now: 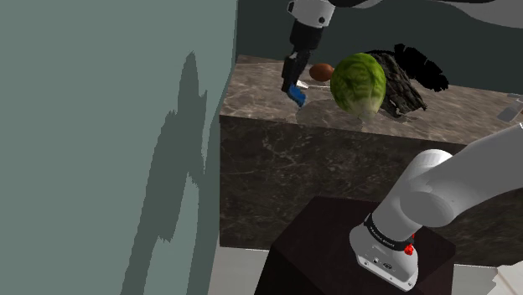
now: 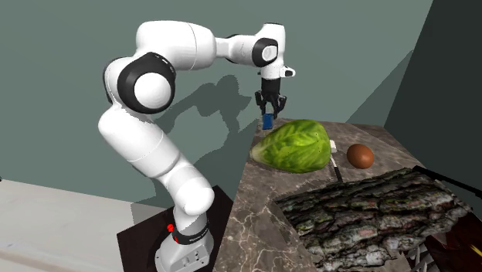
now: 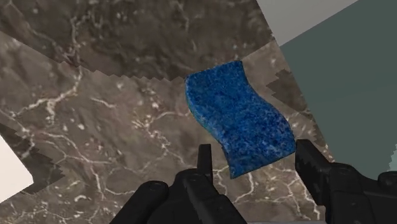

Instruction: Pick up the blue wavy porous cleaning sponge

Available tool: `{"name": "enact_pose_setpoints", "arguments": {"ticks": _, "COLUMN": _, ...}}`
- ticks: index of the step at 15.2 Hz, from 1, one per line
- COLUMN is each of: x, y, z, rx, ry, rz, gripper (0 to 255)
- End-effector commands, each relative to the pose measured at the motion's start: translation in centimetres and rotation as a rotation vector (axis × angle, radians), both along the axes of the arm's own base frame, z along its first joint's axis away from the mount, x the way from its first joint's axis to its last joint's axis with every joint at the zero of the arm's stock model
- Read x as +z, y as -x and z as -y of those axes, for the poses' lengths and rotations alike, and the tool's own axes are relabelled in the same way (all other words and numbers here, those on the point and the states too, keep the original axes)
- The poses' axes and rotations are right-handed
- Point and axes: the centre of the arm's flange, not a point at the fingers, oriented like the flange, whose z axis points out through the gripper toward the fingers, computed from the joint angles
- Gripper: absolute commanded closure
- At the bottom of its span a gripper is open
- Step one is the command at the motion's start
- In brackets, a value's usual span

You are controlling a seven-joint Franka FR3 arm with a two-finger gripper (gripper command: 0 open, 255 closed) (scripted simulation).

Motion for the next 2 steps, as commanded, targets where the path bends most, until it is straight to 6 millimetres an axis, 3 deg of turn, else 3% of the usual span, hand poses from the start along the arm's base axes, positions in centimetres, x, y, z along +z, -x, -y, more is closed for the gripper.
{"name": "enact_pose_setpoints", "arguments": {"ticks": 1, "x": 0.65, "y": 0.04, "z": -0.01, "rx": 0.000, "ry": 0.000, "rz": 0.000, "gripper": 255}}
{"name": "enact_pose_setpoints", "arguments": {"ticks": 2, "x": 0.65, "y": 0.04, "z": -0.01, "rx": 0.000, "ry": 0.000, "rz": 0.000, "gripper": 255}}
